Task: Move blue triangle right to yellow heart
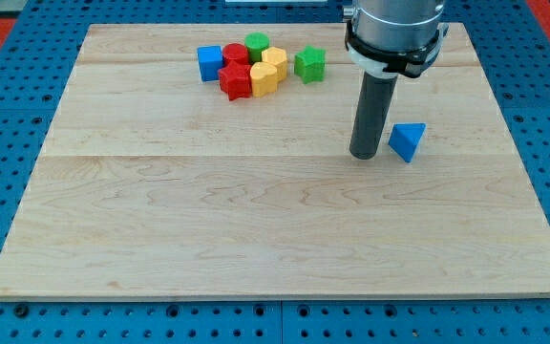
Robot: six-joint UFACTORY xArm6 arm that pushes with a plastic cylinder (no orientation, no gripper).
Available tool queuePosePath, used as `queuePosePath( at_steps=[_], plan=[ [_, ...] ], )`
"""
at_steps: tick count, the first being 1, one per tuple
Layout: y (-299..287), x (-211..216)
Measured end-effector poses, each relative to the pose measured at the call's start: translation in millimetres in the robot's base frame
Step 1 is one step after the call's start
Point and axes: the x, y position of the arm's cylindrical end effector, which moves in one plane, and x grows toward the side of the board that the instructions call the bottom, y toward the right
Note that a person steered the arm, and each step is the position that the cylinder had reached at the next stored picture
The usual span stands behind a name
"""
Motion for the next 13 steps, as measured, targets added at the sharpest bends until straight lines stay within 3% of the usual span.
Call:
queuePosePath(
  at_steps=[4,8,9,10,11,12,13],
  plan=[
    [-1.2,-21.1],
    [-35.6,-8.0],
    [-10.0,45.4],
    [63.1,35.2],
    [96.7,-3.6],
    [99.2,-10.2],
    [65.3,-10.2]
  ],
)
